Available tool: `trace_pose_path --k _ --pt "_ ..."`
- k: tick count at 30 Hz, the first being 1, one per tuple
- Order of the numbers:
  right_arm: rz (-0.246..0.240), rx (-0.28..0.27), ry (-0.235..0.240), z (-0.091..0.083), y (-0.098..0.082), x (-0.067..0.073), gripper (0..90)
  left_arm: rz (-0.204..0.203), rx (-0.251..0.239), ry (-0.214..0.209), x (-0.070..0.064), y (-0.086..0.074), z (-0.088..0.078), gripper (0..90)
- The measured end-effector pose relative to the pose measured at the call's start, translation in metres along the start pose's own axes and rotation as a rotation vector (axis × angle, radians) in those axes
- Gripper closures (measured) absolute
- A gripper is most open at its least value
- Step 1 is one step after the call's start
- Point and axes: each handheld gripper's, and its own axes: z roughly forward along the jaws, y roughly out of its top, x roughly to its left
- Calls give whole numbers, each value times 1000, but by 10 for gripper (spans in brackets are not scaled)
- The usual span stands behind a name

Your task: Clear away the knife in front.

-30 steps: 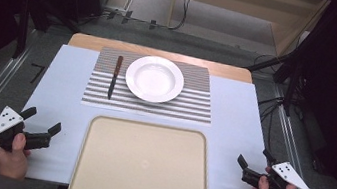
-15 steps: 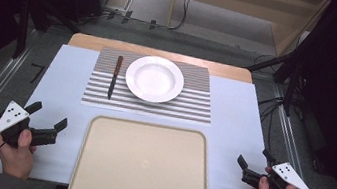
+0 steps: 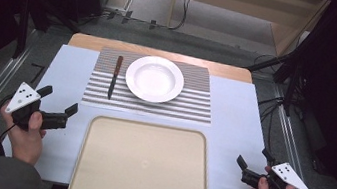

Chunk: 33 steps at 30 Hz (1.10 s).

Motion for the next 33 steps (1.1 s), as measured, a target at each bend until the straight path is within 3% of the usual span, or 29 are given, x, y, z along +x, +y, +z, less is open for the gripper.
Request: trace_pose_path --k 10,20,33 --pt "0 -2 0 0 0 -1 0 29 37 -28 -1 25 33 0" --pt "-1 -4 4 0 0 0 0 9 62 -27 9 39 65 0" --pt "4 -6 10 0 0 -1 0 14 112 -25 19 55 107 0"
